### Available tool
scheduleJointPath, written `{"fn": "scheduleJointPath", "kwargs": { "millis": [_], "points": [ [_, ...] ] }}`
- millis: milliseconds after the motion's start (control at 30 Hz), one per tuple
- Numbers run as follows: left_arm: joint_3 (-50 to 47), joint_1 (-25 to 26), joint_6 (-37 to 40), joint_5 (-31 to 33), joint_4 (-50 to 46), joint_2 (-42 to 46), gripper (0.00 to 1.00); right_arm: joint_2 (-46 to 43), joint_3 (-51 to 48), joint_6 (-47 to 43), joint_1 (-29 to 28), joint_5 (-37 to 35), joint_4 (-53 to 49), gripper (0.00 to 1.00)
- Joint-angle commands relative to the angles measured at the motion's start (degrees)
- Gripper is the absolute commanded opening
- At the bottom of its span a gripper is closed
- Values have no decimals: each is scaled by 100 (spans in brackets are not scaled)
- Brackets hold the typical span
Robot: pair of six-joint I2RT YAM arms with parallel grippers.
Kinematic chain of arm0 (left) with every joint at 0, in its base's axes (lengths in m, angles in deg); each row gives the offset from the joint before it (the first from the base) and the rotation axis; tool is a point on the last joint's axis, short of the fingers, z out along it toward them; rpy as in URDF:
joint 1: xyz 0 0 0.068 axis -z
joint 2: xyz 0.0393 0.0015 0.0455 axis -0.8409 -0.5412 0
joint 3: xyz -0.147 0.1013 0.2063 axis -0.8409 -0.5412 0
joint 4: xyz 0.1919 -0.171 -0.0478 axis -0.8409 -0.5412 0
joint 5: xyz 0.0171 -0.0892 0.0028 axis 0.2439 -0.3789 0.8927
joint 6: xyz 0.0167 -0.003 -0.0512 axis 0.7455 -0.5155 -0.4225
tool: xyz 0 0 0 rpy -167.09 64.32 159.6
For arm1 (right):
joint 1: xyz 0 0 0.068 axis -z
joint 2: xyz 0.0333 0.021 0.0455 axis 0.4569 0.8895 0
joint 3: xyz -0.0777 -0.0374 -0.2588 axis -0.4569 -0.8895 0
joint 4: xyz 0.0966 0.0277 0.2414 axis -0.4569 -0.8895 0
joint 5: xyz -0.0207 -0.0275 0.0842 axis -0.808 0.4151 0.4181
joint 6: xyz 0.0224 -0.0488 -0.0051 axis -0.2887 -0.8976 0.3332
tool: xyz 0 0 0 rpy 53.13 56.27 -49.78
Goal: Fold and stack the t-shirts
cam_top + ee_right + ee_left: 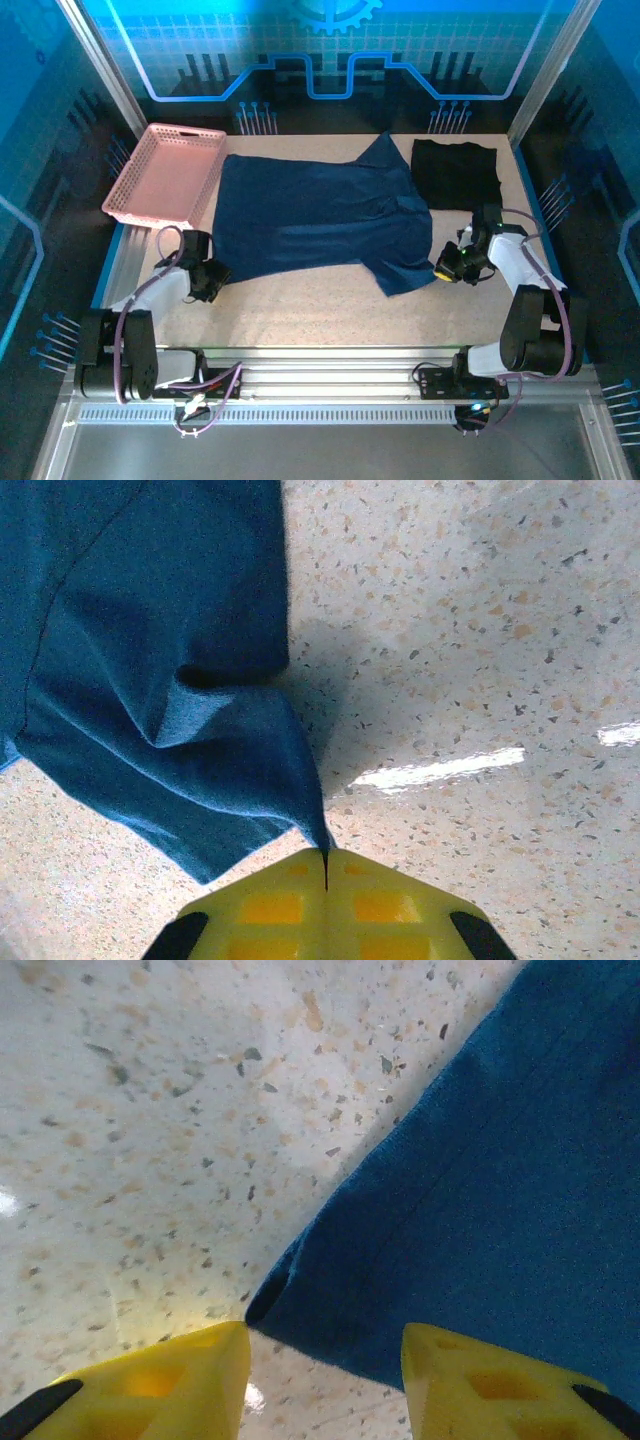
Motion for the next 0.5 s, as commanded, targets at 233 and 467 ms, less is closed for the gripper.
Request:
{"fn": "scheduleJointPath", "kwargs": {
  "millis": [233, 467],
  "points": [
    [51, -71, 223, 183, -246, -82, 0, -827, 60, -182, 291, 252, -891, 0],
    [-105, -108, 331, 412, -1179, 1160, 0, -1540, 202, -174, 493, 282, -1605, 0]
  ]
}}
